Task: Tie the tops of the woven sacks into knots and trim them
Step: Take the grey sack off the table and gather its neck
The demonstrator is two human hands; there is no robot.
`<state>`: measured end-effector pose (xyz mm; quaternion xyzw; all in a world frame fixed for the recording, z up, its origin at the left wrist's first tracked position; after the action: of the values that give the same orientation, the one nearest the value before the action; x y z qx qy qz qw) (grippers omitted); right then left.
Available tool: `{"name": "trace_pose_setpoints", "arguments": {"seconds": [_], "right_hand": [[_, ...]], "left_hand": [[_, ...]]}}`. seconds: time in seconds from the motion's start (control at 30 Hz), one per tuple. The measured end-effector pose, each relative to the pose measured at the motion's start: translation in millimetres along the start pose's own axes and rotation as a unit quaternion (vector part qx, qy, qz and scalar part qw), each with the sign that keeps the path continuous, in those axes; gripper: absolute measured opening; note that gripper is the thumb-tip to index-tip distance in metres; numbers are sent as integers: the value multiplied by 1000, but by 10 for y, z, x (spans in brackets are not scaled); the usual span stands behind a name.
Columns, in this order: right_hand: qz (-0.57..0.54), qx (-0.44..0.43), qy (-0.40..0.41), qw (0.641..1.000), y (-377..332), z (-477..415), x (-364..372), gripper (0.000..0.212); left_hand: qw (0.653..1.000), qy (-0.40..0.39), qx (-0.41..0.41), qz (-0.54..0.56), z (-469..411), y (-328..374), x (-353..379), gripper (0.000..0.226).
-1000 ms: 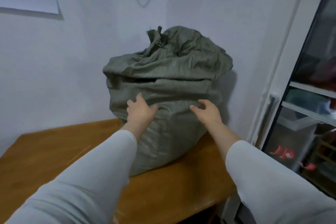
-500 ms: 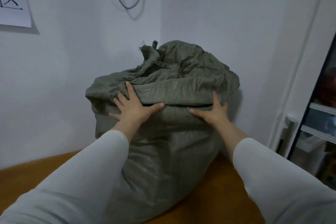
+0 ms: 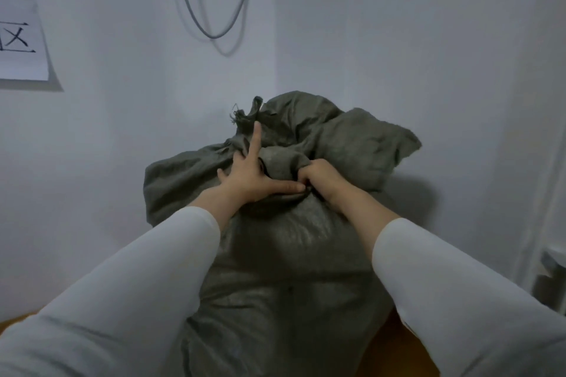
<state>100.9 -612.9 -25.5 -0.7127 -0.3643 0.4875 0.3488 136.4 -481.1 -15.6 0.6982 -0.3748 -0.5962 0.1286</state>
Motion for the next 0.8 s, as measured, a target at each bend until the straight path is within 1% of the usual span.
{"name": "trace_pose_setpoints", "arguments": {"seconds": [0.03, 0.1, 0.13, 0.17, 0.2, 0.23, 0.27, 0.3, 0.33, 0.37, 0.4, 0.43, 0.47, 0.5, 0.53, 0.57, 0.6, 0.67, 0.7, 0.77, 0.8], "right_hand": [[-2, -15, -4, 1000, -41, -21, -25, 32], [-28, -47, 5, 998, -83, -79, -171, 32], [-42, -79, 28, 996, -106, -102, -305, 26], [-14, -127, 82, 988, -148, -112, -507, 19], [61, -185, 159, 968, -217, -90, -739, 15], [170, -240, 239, 926, -317, -22, -939, 20], [263, -283, 309, 869, -404, 54, -1083, 28], [334, -296, 348, 824, -437, 77, -1169, 34], [384, -273, 352, 809, -405, 28, -1236, 39], [419, -221, 324, 819, -314, -71, -1285, 45], [439, -149, 277, 842, -120, -212, -1323, 55], [424, -74, 224, 875, 100, -323, -1351, 68], [359, -13, 170, 918, 328, -425, -1324, 82], [256, 26, 122, 959, 485, -490, -1236, 95], [140, 40, 89, 985, 568, -547, -1118, 105], [50, 32, 67, 996, 580, -597, -987, 108], [-4, 20, 48, 999, 555, -632, -863, 103], [-50, -4, 2, 999, 453, -688, -604, 75], [-47, -9, -22, 999, 393, -708, -481, 59], [32, -23, -77, 996, 247, -685, -278, 30], [53, -26, -95, 994, 195, -679, -214, 23]], "left_hand": [[1000, -11, -6, -16, -78, 30, 66, 129], [997, -25, -26, -64, -219, 20, 188, 122], [996, -22, -36, -83, -269, 4, 223, 114], [995, -18, -44, -89, -314, -21, 244, 108], [994, -18, -52, -91, -358, -47, 269, 106], [993, -22, -60, -99, -391, -67, 296, 105], [991, -27, -69, -114, -394, -73, 308, 99], [989, -31, -79, -122, -403, -80, 316, 91], [988, -38, -88, -119, -410, -93, 322, 88], [989, -44, -92, -110, -395, -86, 318, 93], [990, -46, -96, -96, -390, -88, 303, 101], [991, -43, -97, -80, -391, -85, 278, 110], [992, -34, -98, -65, -374, -64, 237, 117], [993, -20, -102, -47, -350, -52, 188, 122], [994, -4, -101, -27, -323, -26, 137, 125], [996, 7, -92, -6, -297, 12, 99, 126], [997, 12, -75, 12, -285, 56, 76, 129], [999, 8, -39, 23, -272, 144, 48, 136], [999, 1, -25, 20, -276, 182, 46, 136], [1000, -13, -7, 5, -313, 231, 56, 134], [1000, -18, -1, -9, -342, 245, 70, 132]]}}
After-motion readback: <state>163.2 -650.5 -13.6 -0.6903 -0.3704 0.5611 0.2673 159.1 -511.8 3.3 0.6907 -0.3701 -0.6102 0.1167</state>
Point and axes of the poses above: each hand's wrist, its own z-axis away from the middle knuckle, its own x-axis out of the palm, y = z × x, the point moved 10 cm from there along -z, towards the middle knuckle, and after that the axes turned 5 degrees about -x, right-handed, at the moved point
